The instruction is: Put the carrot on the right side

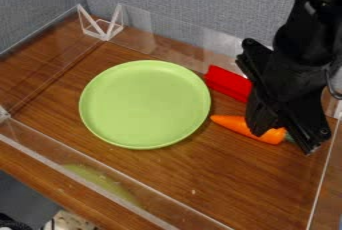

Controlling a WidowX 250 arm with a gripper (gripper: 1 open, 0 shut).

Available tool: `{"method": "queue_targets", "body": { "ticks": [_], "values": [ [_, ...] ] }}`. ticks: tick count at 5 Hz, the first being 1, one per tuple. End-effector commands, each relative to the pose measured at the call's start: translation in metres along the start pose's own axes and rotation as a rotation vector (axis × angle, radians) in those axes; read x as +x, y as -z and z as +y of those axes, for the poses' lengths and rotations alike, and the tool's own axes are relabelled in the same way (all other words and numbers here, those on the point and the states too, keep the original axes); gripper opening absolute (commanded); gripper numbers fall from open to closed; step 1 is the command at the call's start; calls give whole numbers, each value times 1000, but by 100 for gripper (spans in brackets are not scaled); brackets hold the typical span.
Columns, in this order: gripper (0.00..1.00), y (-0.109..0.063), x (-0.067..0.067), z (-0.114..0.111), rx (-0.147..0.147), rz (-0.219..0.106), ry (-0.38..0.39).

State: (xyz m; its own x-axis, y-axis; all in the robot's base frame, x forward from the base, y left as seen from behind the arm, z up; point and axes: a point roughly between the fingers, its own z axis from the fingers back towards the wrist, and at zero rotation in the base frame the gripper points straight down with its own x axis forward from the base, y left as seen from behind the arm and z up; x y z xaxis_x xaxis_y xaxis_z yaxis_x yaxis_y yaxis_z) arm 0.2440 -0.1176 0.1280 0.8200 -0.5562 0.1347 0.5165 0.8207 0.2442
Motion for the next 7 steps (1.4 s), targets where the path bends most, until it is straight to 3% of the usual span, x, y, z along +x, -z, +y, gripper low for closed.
{"method": "queue_targets", "body": {
  "ticks": [1,4,6,7],
  "values": [
    [100,-27,2,6,-1,-51,8],
    [100,-33,20,24,4,-107,47],
    [100,-3,18,23,6,-186,168],
    [100,4,22,26,17,-201,172]
  ]
}}
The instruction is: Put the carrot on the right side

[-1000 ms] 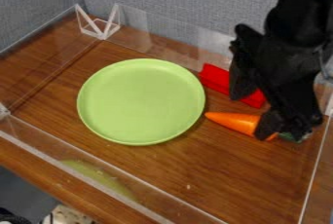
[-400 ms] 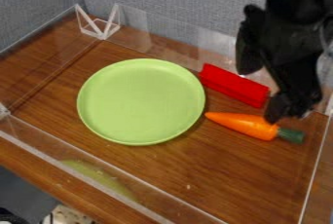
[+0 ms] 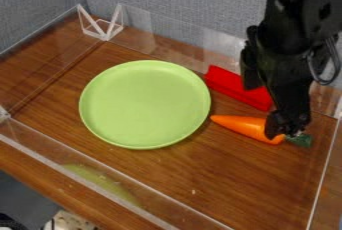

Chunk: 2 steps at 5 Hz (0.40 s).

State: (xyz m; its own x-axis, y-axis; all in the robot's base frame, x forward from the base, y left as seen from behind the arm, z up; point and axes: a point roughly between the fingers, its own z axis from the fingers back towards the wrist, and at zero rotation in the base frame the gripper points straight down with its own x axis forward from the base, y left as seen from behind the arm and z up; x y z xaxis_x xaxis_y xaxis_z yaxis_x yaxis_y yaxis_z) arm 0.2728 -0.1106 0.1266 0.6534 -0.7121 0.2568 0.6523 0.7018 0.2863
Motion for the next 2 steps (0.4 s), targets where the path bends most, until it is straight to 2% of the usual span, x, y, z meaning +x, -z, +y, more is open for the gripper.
{"method": "queue_targets", "body": {
  "ticks": [1,2],
  "values": [
    [100,-2,5,8,22,-25,-10],
    [100,1,7,10,30,-31,-7]
  ]
}}
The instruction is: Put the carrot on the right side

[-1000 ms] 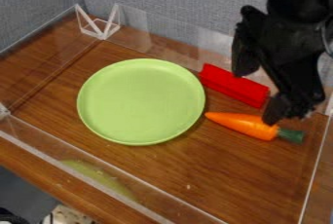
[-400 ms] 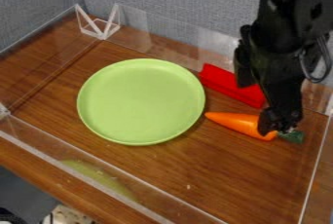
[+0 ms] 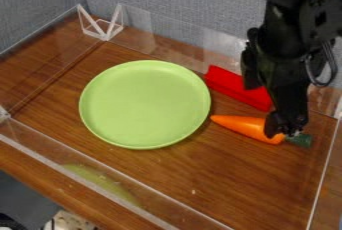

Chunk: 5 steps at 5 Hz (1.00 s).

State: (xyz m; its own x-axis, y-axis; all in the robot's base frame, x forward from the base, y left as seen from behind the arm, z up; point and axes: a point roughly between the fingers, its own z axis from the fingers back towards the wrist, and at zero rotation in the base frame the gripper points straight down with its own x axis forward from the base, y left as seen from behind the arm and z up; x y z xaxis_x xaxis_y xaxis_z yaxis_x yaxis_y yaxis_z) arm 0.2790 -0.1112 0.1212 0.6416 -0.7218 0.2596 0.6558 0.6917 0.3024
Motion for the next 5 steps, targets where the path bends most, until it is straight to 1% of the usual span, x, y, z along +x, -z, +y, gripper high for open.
{"method": "queue_targets", "body": {
  "ticks": [1,2,4,5],
  "values": [
    [100,-3,8,10,26,-27,-23],
    [100,2,12,12,31,-35,-29],
    [100,3,15,14,42,-40,-53],
    [100,-7,18,20,47,-41,-71]
  ]
}}
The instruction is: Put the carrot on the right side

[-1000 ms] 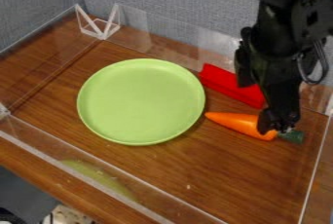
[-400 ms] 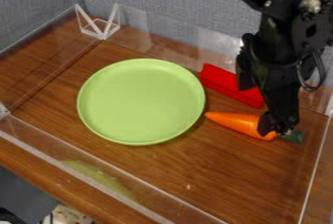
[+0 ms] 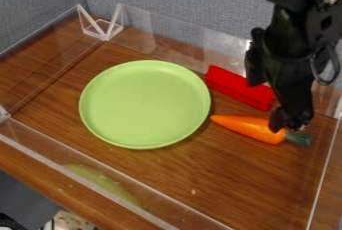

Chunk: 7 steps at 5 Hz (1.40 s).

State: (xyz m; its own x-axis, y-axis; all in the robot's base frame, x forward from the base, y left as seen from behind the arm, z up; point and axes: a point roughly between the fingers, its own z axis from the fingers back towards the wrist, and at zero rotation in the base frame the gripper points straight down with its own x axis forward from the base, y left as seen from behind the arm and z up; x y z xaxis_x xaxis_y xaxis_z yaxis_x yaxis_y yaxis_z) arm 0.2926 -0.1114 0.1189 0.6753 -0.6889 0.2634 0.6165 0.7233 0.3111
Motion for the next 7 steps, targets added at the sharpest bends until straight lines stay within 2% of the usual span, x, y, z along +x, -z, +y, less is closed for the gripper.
{"method": "queue_targets", "body": {
  "ticks": [1,2,4,5,6,7],
  "values": [
    [100,-20,12,13,33,-56,-52],
    [100,-31,13,21,56,-57,-72],
    [100,-29,0,54,114,-65,-130],
    [100,-19,-11,65,118,-87,-164],
    [100,-12,-13,69,144,-99,-213],
    [100,2,-17,54,138,-115,-245]
  ]
}}
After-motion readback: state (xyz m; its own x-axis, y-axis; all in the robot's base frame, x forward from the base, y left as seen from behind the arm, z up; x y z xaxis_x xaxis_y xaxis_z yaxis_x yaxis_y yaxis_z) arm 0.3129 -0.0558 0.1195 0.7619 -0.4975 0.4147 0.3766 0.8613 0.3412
